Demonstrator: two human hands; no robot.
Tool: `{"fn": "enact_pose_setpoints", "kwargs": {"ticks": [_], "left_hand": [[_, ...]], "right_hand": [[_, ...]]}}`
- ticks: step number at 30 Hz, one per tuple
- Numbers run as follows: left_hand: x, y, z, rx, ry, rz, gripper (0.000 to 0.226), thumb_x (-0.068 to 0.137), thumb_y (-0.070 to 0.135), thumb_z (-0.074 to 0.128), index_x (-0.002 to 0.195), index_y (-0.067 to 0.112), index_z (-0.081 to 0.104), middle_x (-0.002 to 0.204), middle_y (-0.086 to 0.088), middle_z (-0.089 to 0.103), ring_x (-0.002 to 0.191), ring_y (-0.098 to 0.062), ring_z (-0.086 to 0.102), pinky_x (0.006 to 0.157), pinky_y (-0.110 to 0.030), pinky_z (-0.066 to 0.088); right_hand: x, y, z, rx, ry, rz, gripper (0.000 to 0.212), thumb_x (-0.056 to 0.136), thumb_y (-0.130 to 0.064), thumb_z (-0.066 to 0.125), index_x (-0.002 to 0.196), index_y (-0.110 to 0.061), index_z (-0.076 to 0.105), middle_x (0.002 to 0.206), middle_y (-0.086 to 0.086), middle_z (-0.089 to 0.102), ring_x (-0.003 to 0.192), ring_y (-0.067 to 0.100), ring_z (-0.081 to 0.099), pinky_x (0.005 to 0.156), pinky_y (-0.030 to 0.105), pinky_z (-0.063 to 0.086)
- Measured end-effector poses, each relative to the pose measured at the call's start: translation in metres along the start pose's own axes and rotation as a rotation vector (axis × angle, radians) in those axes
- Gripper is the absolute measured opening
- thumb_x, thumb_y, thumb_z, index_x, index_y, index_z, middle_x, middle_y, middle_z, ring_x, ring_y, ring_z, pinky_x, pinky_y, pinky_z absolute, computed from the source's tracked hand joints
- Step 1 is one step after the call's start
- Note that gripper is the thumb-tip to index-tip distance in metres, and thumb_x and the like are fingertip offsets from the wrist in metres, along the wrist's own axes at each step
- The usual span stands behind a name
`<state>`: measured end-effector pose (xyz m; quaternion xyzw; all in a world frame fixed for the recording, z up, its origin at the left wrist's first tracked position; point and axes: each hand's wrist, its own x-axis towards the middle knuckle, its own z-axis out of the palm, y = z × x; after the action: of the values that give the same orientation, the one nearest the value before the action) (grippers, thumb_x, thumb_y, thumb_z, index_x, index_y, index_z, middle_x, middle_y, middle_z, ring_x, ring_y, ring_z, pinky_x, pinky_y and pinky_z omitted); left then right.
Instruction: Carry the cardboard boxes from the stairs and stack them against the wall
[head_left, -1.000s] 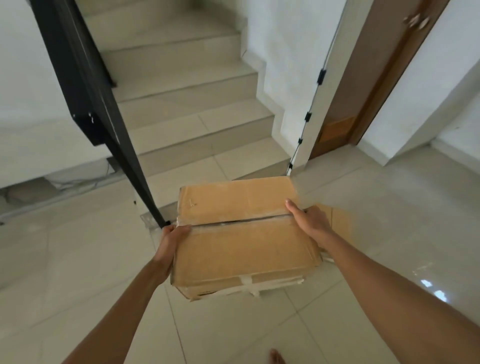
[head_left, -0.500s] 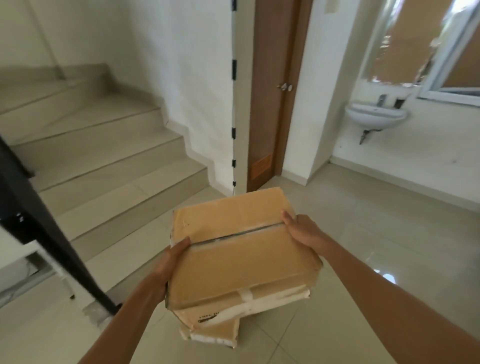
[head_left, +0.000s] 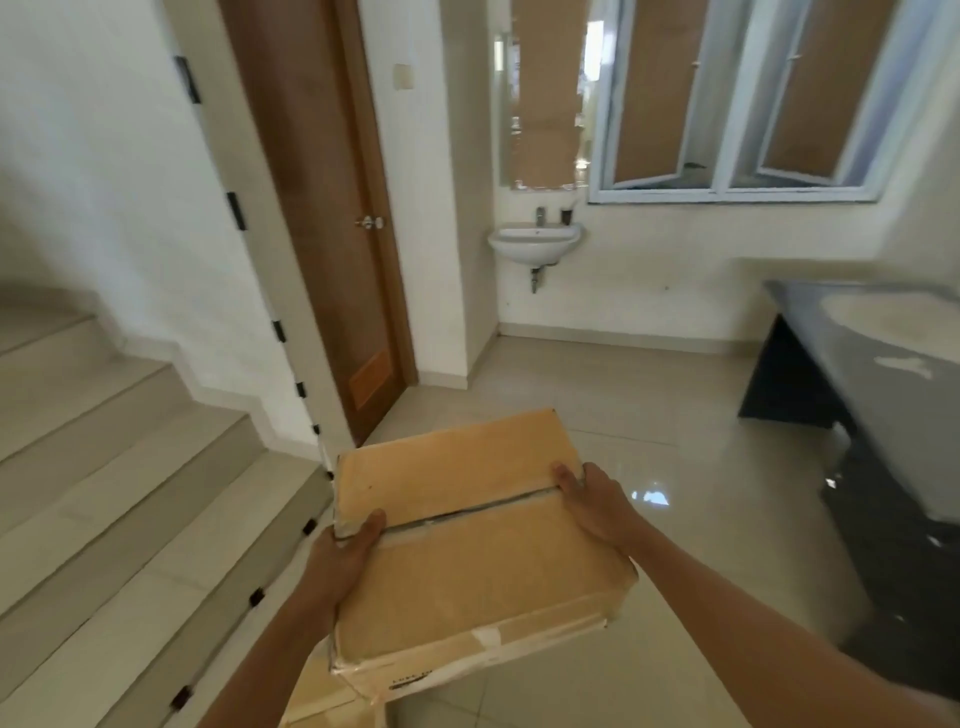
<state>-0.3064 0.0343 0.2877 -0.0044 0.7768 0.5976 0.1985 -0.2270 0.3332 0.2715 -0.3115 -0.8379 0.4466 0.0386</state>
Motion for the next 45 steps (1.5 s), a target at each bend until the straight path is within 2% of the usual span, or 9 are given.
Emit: {"fn": "enact_pose_setpoints", "kwargs": {"ticks": [7, 12, 15, 21, 25, 29, 33, 40, 45], "left_hand": [[-0.020, 0.029, 0.143, 0.049, -0.148, 0.010, 0.043, 0.086, 0.045, 0.064, 0.117, 0.017, 0.055, 0.093, -0.002, 0.061, 0.076, -0.016, 0.059, 0.058, -0.027, 0.048], [-0.046, 0.047, 0.243, 0.128, -0.296, 0.091, 0.045, 0.088, 0.038, 0.064, 0.120, 0.008, 0.060, 0.089, -0.003, 0.062, 0.070, -0.016, 0.058, 0.057, -0.026, 0.046], [-0.065, 0.055, 0.297, 0.206, -0.432, 0.111, 0.042, 0.088, 0.037, 0.063, 0.117, 0.007, 0.059, 0.079, 0.002, 0.061, 0.068, -0.014, 0.060, 0.051, -0.023, 0.046], [-0.106, 0.067, 0.409, 0.285, -0.752, 0.120, 0.056, 0.082, 0.048, 0.068, 0.124, 0.012, 0.058, 0.114, -0.013, 0.064, 0.097, -0.033, 0.063, 0.087, -0.045, 0.053], [-0.147, 0.065, 0.480, 0.380, -0.939, 0.159, 0.055, 0.081, 0.049, 0.068, 0.123, 0.015, 0.059, 0.108, -0.012, 0.065, 0.095, -0.032, 0.063, 0.086, -0.042, 0.051], [-0.196, 0.059, 0.537, 0.448, -1.134, 0.165, 0.052, 0.078, 0.055, 0.068, 0.113, 0.018, 0.061, 0.098, -0.010, 0.068, 0.089, -0.032, 0.065, 0.085, -0.046, 0.053], [-0.256, 0.051, 0.580, 0.525, -1.331, 0.215, 0.049, 0.082, 0.049, 0.067, 0.116, 0.015, 0.060, 0.095, -0.010, 0.067, 0.084, -0.029, 0.063, 0.071, -0.036, 0.051], [-0.351, 0.027, 0.639, 0.597, -1.565, 0.251, 0.057, 0.081, 0.046, 0.069, 0.127, 0.016, 0.055, 0.109, -0.011, 0.065, 0.094, -0.028, 0.062, 0.073, -0.037, 0.049], [-0.420, 0.005, 0.676, 0.650, -1.605, 0.268, 0.063, 0.076, 0.053, 0.072, 0.125, 0.017, 0.054, 0.107, -0.009, 0.065, 0.094, -0.029, 0.063, 0.086, -0.043, 0.052]], "right_hand": [[-0.040, 0.093, -0.119, 0.078, 0.140, 0.163, 0.086, 0.080, -0.078, 0.042, 0.128, -0.009, 0.056, 0.121, 0.010, 0.063, 0.104, 0.028, 0.061, 0.079, 0.031, 0.046], [-0.090, 0.160, -0.196, 0.079, 0.318, 0.231, 0.073, 0.088, -0.070, 0.037, 0.118, -0.007, 0.062, 0.104, 0.009, 0.064, 0.099, 0.029, 0.062, 0.085, 0.032, 0.046], [-0.125, 0.200, -0.233, 0.117, 0.406, 0.330, 0.076, 0.090, -0.068, 0.034, 0.123, -0.005, 0.059, 0.113, 0.011, 0.065, 0.106, 0.031, 0.061, 0.095, 0.039, 0.046], [-0.215, 0.267, -0.290, 0.176, 0.686, 0.565, 0.071, 0.091, -0.066, 0.037, 0.128, -0.009, 0.057, 0.121, 0.012, 0.062, 0.114, 0.032, 0.056, 0.093, 0.035, 0.043], [-0.289, 0.296, -0.310, 0.214, 0.879, 0.722, 0.073, 0.090, -0.068, 0.039, 0.125, -0.007, 0.059, 0.122, 0.016, 0.062, 0.113, 0.034, 0.057, 0.093, 0.037, 0.043], [-0.358, 0.337, -0.315, 0.296, 1.070, 0.798, 0.099, 0.064, -0.095, 0.033, 0.103, -0.012, 0.068, 0.103, 0.011, 0.070, 0.098, 0.030, 0.065, 0.088, 0.039, 0.052], [-0.428, 0.346, -0.310, 0.368, 1.209, 0.919, 0.070, 0.087, -0.068, 0.046, 0.109, -0.004, 0.066, 0.107, 0.016, 0.067, 0.102, 0.031, 0.064, 0.084, 0.034, 0.049], [-0.523, 0.368, -0.303, 0.397, 1.354, 1.144, 0.074, 0.092, -0.064, 0.039, 0.127, -0.001, 0.056, 0.122, 0.020, 0.061, 0.112, 0.034, 0.058, 0.076, 0.029, 0.038], [-0.578, 0.400, -0.309, 0.411, 1.422, 1.198, 0.083, 0.085, -0.074, 0.037, 0.123, -0.003, 0.059, 0.120, 0.020, 0.063, 0.109, 0.035, 0.060, 0.091, 0.039, 0.049]]}}
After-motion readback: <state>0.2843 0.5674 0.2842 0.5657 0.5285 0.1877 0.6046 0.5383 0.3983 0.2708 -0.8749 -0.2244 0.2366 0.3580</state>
